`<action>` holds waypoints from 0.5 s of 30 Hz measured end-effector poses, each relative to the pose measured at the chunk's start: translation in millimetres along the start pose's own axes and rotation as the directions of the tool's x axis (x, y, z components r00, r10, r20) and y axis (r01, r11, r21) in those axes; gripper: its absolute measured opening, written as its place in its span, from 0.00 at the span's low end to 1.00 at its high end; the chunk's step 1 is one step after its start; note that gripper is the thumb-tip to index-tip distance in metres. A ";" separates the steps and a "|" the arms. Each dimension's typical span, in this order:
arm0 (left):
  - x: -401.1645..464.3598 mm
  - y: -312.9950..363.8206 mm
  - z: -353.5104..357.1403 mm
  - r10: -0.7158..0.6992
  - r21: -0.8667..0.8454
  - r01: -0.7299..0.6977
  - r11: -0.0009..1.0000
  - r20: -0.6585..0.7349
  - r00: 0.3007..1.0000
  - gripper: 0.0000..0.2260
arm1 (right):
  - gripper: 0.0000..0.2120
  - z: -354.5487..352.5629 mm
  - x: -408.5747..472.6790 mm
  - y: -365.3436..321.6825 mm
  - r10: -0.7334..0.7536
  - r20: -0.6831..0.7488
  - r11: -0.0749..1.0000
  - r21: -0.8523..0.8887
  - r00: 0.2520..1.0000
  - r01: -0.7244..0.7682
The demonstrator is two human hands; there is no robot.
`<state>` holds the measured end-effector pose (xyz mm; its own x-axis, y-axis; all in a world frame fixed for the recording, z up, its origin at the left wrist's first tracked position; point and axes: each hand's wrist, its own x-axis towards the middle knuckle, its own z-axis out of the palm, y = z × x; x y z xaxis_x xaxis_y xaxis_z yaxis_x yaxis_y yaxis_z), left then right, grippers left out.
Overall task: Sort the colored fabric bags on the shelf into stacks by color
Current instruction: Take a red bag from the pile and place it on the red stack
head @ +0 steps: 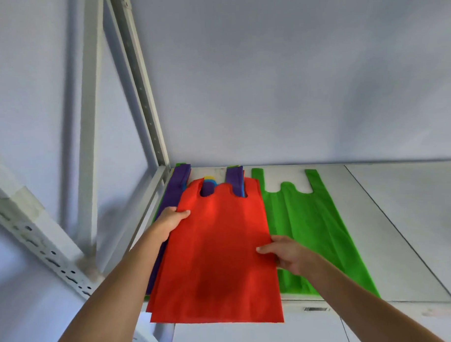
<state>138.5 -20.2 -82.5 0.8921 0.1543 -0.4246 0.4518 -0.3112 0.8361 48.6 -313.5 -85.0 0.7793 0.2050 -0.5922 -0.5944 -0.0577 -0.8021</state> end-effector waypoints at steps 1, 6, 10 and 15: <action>-1.7 1.5 1.1 0.025 0.023 -0.024 0.999 -0.038 0.999 0.16 | 0.09 2.6 -2.5 1.5 -0.008 -0.020 1.000 -0.012 1.000 0.008; -20.4 39.2 14.5 0.135 0.082 -0.127 0.989 -0.096 0.986 0.16 | 0.10 -16.0 -15.7 -8.0 -0.120 -0.084 0.991 0.045 0.989 0.124; -38.9 93.2 49.6 0.251 0.052 -0.247 0.968 -0.080 0.965 0.13 | 0.13 -68.6 -42.9 -25.9 -0.220 -0.043 0.955 0.193 0.975 0.224; -70.3 166.3 144.8 0.317 -0.095 -0.320 0.943 -0.043 0.947 0.07 | 0.14 -172.8 -94.6 -40.8 -0.383 -0.120 0.885 0.237 0.916 0.401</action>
<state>150.4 -218.6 36.2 0.9887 0.0873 -0.1222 0.1407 -0.2535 0.9570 33.4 -499.4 -9.6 0.9651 0.0927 -0.2449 -0.2610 0.2631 -0.9288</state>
